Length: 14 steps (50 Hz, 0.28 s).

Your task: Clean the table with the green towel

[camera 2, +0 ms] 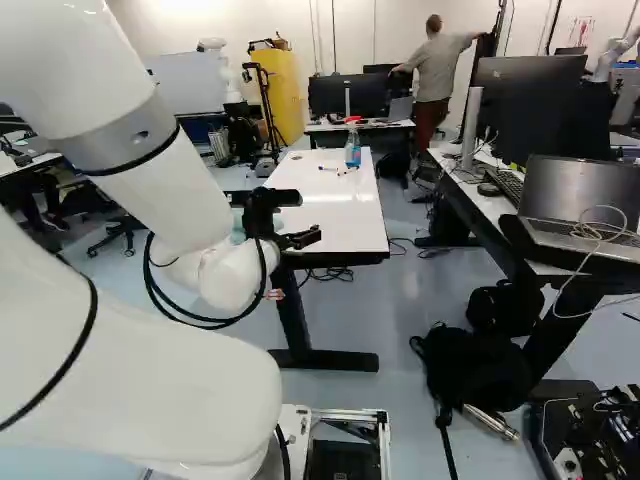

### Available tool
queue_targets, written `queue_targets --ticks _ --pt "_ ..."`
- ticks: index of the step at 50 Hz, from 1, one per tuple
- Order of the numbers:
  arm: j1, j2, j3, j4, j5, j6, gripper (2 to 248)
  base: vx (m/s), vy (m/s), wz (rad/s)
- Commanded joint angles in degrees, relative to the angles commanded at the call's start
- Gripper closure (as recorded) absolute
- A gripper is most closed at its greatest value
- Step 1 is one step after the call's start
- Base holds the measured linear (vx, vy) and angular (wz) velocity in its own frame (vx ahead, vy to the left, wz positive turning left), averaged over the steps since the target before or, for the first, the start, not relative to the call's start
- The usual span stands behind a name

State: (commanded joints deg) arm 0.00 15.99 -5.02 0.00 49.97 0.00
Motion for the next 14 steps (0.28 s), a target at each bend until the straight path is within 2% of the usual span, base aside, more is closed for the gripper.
queue_targets --ticks 14 --pt "0.00 0.01 0.02 0.00 0.03 0.00 3 0.000 0.000 0.000"
